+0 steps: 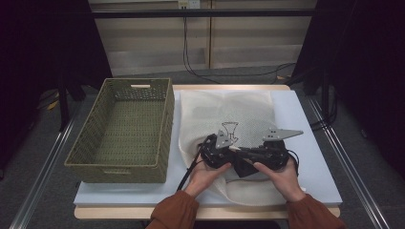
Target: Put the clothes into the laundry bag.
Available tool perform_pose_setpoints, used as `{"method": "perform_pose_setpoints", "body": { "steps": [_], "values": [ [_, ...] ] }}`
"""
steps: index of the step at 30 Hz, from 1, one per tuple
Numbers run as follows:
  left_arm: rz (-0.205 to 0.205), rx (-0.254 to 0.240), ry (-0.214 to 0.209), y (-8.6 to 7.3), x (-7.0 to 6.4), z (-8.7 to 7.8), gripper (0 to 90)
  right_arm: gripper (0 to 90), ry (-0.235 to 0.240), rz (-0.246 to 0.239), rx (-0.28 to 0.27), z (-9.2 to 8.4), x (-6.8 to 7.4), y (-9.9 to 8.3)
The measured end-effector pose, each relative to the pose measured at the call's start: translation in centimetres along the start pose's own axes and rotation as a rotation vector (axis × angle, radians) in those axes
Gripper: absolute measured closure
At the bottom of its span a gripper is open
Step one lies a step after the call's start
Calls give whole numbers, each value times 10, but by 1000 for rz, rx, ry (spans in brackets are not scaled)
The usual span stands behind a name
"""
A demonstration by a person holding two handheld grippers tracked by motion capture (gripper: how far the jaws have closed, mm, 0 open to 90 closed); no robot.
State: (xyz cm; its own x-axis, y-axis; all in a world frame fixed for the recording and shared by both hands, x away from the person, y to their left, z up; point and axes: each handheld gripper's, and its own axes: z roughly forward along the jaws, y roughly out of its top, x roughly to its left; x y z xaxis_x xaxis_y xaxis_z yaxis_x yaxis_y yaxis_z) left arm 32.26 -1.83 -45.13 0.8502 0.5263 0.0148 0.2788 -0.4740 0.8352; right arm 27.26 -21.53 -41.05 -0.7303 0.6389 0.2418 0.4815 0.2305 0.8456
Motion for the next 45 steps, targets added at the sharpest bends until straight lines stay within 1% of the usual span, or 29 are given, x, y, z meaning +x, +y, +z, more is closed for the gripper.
{"method": "perform_pose_setpoints", "body": {
  "steps": [1,2,3,5,7,8,10,13,14,15,16,17,18,20,21,22,24,26,27,29,30,32,33,35,36,37,41,43,45],
  "values": [
    [-9,-8,7,3,2,1,686,871,3,2,-6,-1,1,1],
    [-3,-20,38,6,3,1,687,871,3,0,-12,-2,2,2],
    [-8,-28,49,8,5,2,688,871,5,0,-18,-3,3,3],
    [-30,-51,79,9,10,7,686,872,14,8,-28,-5,4,4],
    [-67,-47,91,5,19,15,681,873,12,8,-27,-5,3,4],
    [-76,-45,86,3,22,18,680,873,12,11,-25,-5,2,3],
    [-77,-33,97,-2,25,26,676,874,11,14,-13,-3,0,1],
    [-71,-8,109,-5,24,35,667,875,13,34,13,4,-5,-5],
    [-76,-10,112,-7,24,37,666,874,14,39,21,6,-6,-7],
    [-84,-20,103,-8,24,39,666,875,13,42,27,7,-7,-9],
    [-83,-15,85,-10,24,40,665,875,14,42,31,8,-8,-10],
    [-83,-13,80,-10,24,39,665,875,16,46,33,8,-8,-10],
    [-85,-22,64,-10,24,39,661,874,18,47,34,8,-8,-11],
    [-92,-8,32,-10,25,36,630,874,14,44,37,9,-9,-12],
    [-83,-9,15,-10,26,35,610,874,12,42,40,9,-9,-12],
    [-95,-8,0,-11,26,33,583,873,8,40,43,9,-9,-12],
    [-79,-3,-32,-12,26,26,516,873,7,39,48,10,-11,-14],
    [-75,-6,-41,-14,26,22,467,873,4,39,52,11,-12,-15],
    [-64,-4,-55,-17,27,15,442,873,3,41,55,11,-12,-15],
    [-62,-22,-67,-20,26,8,419,872,2,46,55,11,-12,-16],
    [-51,-29,-73,-20,25,4,407,872,1,46,54,11,-12,-16],
    [-29,-20,-74,-20,21,-4,375,872,-1,38,55,11,-12,-15],
    [-19,-18,-86,-19,19,-8,357,872,-3,38,54,11,-12,-15],
    [8,-14,-88,-19,15,-16,327,872,-8,44,53,11,-12,-15],
    [6,-13,-96,-19,14,-20,310,873,-14,44,56,11,-13,-15],
    [19,3,-99,-19,13,-24,296,873,-16,43,60,12,-13,-16],
    [25,4,-109,-22,13,-38,254,873,-19,40,62,12,-13,-16],
    [26,1,-122,-25,15,-45,248,872,-20,39,61,12,-13,-16],
    [32,13,-110,-29,17,-50,230,872,-21,39,60,12,-14,-16]
  ]
}}
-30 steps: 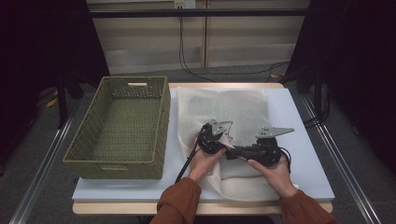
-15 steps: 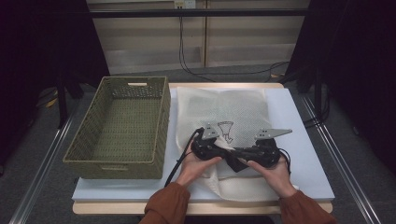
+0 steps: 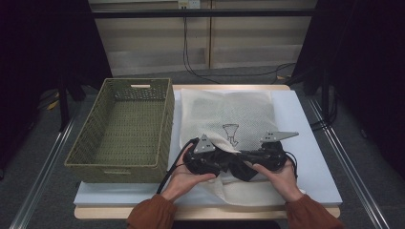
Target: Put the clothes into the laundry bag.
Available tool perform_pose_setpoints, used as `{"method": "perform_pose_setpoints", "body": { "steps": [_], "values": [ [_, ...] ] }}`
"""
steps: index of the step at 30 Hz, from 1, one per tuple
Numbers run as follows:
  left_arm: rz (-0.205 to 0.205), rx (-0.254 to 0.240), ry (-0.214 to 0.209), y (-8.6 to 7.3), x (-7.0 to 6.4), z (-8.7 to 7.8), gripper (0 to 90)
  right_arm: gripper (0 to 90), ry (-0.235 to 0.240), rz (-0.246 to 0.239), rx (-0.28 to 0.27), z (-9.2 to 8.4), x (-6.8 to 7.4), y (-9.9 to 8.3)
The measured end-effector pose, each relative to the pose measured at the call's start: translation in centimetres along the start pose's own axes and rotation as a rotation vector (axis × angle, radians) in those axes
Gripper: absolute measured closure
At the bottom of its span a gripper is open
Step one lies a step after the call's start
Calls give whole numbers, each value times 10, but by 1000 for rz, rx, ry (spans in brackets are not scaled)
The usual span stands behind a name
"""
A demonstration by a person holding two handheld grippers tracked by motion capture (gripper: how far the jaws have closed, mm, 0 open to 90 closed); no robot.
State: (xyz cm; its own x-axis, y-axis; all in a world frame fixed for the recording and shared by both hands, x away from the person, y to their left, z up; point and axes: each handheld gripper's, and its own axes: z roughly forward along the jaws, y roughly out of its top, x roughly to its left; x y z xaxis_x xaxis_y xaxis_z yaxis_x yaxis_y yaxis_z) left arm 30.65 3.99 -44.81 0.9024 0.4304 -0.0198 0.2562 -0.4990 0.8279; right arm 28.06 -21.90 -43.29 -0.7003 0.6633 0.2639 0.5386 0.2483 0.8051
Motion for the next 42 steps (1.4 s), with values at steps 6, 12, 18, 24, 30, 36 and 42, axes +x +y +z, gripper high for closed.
{"method": "perform_pose_setpoints", "body": {
  "steps": [6,12,18,24,30,36,42],
  "values": [
    [-53,32,53,-14,14,3,238,872,-4,-1,3,0,1,1],
    [-84,64,9,-14,21,19,286,871,-3,-2,2,0,1,1],
    [-49,46,-107,10,12,29,480,872,-3,-2,-3,-1,1,2],
    [14,92,-147,15,-1,48,317,873,-9,1,-13,-4,0,3],
    [104,161,-158,10,-11,51,264,872,-10,1,-12,-5,0,3],
    [124,154,-66,10,-8,55,633,873,-11,1,-10,-5,0,3],
    [60,123,5,26,3,64,766,874,-1,-7,-24,-7,4,6]
  ]
}}
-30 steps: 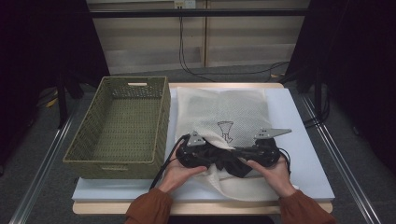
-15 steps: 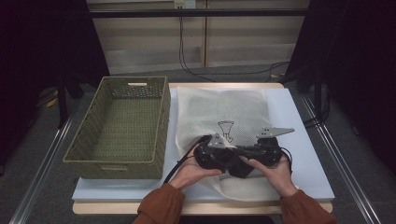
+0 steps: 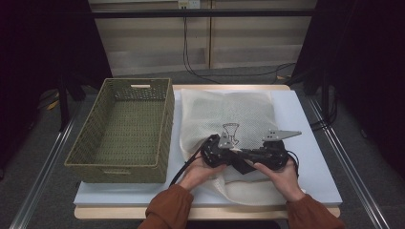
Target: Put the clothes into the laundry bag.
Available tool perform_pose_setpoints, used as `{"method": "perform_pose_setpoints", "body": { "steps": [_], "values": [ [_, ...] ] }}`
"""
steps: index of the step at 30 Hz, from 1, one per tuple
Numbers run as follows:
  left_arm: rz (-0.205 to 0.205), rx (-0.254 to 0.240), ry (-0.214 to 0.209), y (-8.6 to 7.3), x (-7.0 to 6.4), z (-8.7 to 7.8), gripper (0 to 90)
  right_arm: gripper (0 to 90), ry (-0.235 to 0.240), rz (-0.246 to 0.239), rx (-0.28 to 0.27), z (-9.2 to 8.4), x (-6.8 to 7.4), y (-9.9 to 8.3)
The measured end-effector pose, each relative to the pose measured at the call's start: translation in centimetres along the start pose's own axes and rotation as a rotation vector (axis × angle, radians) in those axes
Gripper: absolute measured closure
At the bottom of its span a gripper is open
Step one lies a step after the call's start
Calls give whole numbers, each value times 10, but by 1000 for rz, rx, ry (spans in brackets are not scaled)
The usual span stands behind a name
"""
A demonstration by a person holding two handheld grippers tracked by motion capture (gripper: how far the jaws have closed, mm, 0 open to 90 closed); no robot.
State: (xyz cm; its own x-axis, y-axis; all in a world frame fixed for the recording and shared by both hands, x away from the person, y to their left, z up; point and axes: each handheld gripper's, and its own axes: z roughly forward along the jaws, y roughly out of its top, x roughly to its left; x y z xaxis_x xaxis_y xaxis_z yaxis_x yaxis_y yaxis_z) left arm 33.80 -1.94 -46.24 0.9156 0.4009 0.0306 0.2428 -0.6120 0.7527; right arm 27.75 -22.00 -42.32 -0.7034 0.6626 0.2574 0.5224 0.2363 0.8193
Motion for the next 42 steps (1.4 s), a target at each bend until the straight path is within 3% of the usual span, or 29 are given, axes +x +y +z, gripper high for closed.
{"method": "perform_pose_setpoints", "body": {
  "steps": [4,5,7,8,10,14,17,20,23,24,26,27,30,35,42],
  "values": [
    [-95,-76,12,11,5,8,766,874,2,-5,-25,-4,4,4],
    [-107,-97,40,15,5,9,766,875,3,-6,-34,-5,4,5],
    [-142,-159,41,21,6,11,766,877,8,4,-46,-8,4,7],
    [-147,-183,71,24,6,12,766,877,7,6,-50,-9,3,7],
    [-151,-177,58,25,8,18,765,878,13,16,-61,-12,3,7],
    [-112,-140,112,19,8,37,764,879,5,24,-28,-9,-1,3],
    [-61,-120,137,19,9,40,764,879,4,41,-3,-3,-6,-4],
    [-51,-114,142,18,8,40,755,879,4,44,-3,-3,-9,-5],
    [-67,-106,101,15,9,34,700,878,4,43,-2,-2,-9,-7],
    [-75,-105,67,13,9,29,677,878,4,43,2,-1,-10,-7],
    [-57,-95,22,9,10,22,665,877,4,42,8,0,-10,-8],
    [-47,-94,25,7,10,16,662,877,3,43,9,0,-11,-9],
    [-76,-126,14,-3,8,6,576,876,3,47,14,2,-12,-9],
    [-79,-127,12,-8,4,-7,470,874,-6,42,20,5,-11,-10],
    [-24,-128,17,-12,-7,-42,386,873,-5,40,18,4,-11,-11]
  ]
}}
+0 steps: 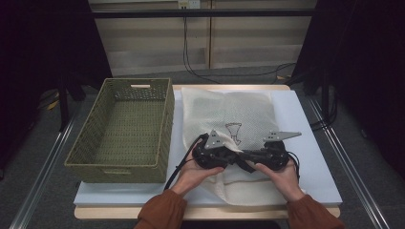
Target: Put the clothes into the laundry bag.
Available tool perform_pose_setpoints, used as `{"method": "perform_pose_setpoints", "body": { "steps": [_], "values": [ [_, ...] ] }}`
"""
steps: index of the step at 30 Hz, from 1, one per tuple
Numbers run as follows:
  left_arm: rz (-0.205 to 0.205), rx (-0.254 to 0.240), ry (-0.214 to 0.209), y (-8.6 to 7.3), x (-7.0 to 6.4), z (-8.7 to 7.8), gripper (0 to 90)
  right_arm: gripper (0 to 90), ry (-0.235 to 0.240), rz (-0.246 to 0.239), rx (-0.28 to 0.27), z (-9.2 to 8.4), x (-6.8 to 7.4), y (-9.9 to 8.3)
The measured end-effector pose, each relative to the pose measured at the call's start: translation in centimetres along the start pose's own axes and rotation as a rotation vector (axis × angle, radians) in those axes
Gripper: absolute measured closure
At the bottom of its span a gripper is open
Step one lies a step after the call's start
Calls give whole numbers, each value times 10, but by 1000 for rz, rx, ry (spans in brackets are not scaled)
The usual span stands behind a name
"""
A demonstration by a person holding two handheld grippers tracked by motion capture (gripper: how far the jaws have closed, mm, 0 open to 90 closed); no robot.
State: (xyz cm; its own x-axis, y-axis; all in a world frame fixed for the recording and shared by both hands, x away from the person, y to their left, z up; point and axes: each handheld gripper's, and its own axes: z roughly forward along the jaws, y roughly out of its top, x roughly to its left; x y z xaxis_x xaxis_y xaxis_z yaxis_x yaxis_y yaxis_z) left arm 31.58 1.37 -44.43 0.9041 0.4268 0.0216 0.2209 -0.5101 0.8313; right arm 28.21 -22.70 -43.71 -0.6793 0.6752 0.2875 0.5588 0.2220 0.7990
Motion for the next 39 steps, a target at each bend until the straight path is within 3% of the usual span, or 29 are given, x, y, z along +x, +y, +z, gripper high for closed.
{"method": "perform_pose_setpoints", "body": {
  "steps": [2,5,7,9,11,13,14,16,19,23,24,28,29,31,32,34,39],
  "values": [
    [-5,-18,-3,-3,-1,-9,374,873,-3,1,-1,0,0,0],
    [2,-2,32,-10,1,-22,370,872,-4,-2,-1,0,0,0],
    [-7,-5,31,-15,5,-27,362,872,-6,1,1,0,1,0],
    [-46,0,40,-23,11,-26,360,872,-6,2,1,0,0,0],
    [-64,23,63,-29,16,-21,360,872,-4,2,1,1,1,1],
    [-81,40,44,-34,20,-12,379,872,-5,-2,2,1,1,1],
    [-71,44,47,-34,21,-8,402,872,-4,-1,2,1,1,1],
    [-85,44,27,-31,22,1,409,872,-5,-3,2,0,1,1],
    [-72,33,-9,-24,19,9,440,871,-3,-5,1,0,2,1],
    [-79,68,-44,-19,20,24,475,872,-4,-9,-2,0,3,2],
    [-63,80,-15,-18,18,28,541,872,-4,-9,-2,0,4,2],
    [-2,123,-18,-12,16,50,826,873,0,-13,0,1,5,3],
    [-4,131,-20,-10,17,52,852,874,-1,-12,0,1,5,3],
    [-6,132,3,-3,21,56,861,875,0,-9,0,1,6,3],
    [-36,118,22,0,21,59,863,875,2,-9,-2,1,6,3],
    [-45,106,58,6,24,62,864,876,8,-9,-6,0,7,4],
    [-80,45,146,6,29,76,864,877,31,3,-20,-3,8,5]
  ]
}}
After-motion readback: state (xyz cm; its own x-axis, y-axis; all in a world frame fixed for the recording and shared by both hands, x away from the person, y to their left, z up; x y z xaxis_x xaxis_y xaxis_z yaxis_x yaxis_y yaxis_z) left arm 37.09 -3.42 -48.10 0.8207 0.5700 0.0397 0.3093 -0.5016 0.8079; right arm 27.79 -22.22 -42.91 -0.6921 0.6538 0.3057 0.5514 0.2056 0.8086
